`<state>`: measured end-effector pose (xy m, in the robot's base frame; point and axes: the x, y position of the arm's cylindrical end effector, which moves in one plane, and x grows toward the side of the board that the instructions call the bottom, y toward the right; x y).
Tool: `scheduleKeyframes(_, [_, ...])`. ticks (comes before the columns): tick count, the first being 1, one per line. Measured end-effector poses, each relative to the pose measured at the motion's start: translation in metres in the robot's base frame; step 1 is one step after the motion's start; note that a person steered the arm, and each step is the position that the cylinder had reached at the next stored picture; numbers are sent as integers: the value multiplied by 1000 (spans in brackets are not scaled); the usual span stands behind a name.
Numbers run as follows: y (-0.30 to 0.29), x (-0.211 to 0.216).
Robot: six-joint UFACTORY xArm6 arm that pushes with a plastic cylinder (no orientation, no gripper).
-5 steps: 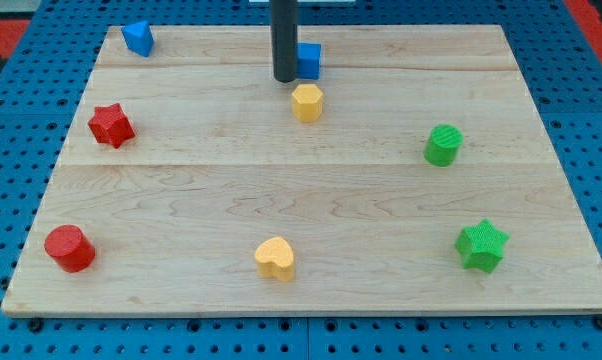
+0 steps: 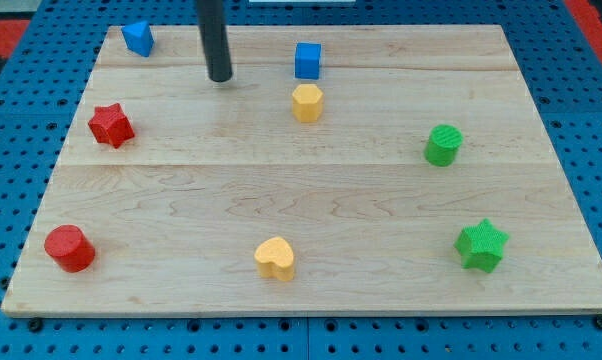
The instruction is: Point your arm to the red star
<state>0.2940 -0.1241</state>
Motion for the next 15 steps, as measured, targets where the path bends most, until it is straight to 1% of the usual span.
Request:
scheduleKeyframes(2, [-8,0])
scheduleKeyframes(4, [-83,3])
scheduleKeyframes(5, [-44,13])
scheduleKeyframes(6, [27,-3])
scheduleKeyframes(7, [63,-6])
scheduleKeyframes(10, [72,-6])
scheduleKeyframes(14, [-38,-6])
scheduleKeyframes(15, [-51,-6])
